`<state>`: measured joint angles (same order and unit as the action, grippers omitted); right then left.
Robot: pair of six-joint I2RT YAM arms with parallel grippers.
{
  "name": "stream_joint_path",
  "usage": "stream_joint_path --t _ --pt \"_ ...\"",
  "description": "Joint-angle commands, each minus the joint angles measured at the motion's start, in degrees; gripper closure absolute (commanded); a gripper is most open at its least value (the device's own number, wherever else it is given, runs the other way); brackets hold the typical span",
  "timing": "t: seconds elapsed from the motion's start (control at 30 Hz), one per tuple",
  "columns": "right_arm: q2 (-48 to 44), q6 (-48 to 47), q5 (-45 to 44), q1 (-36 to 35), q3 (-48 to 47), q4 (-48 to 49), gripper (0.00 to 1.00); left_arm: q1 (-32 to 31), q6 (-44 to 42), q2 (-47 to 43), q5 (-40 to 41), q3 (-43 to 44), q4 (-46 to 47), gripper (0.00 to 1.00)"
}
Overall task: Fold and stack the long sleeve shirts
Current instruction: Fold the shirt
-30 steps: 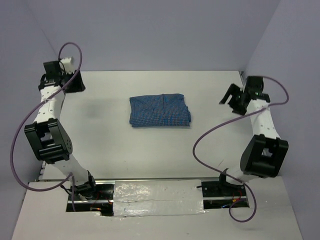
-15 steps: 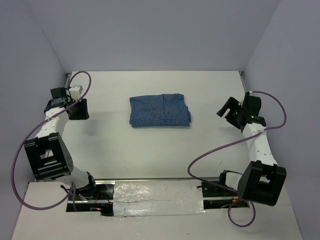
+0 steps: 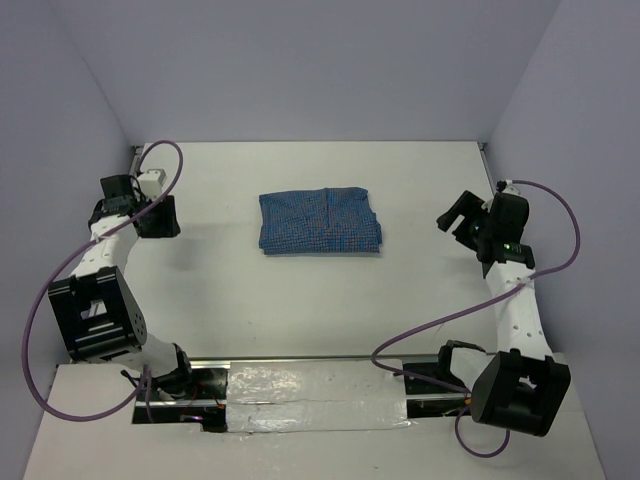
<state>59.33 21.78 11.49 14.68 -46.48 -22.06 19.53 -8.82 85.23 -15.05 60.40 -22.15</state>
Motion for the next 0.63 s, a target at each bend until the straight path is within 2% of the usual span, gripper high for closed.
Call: stream_joint_path --t 0.0,0.1,0.17,0.23,0.27,0.3,0.33,0.5,0.6 --pt "-0.2 -0.5 0.6 0.3 -1.4 2.5 0.15 0.1 -0.1 -2.1 -1.2 -0.5 1.6 0.36" --pt "0.1 -0.6 1.0 0.3 -1.6 2.6 0.14 0.0 0.3 -2.0 -2.1 -0.2 1.4 0.36" --pt "0.1 -0.6 1.4 0.3 -1.5 2.5 0.14 -0.5 -0.5 -1.6 -7.2 1.2 -1.0 0.35" --pt "0.3 -0.7 1.4 0.3 -1.5 2.3 0.14 -4.4 -0.8 -0.2 -14.5 4.8 -6.1 0.35" --pt "0.3 -0.8 1.4 0.3 -1.6 2.2 0.14 -6.6 -1.5 0.1 -15.7 6.0 -7.8 0.36" --pt "0.3 -0.9 1.3 0.3 -1.6 2.1 0.14 -10.2 -2.8 0.8 -14.6 8.4 -9.3 0.36" --pt "0.3 -0.9 0.6 0.3 -1.8 2.0 0.14 -11.0 -2.4 0.8 -13.4 8.9 -9.7 0.36" --pt "-0.4 -2.2 0.9 0.4 -1.5 2.1 0.13 -10.2 -0.8 0.4 -6.8 6.9 -6.9 0.36" --pt "-2.7 -2.4 1.3 0.3 0.9 4.5 0.13 -10.2 -1.0 0.6 -6.7 5.9 -6.9 0.36"
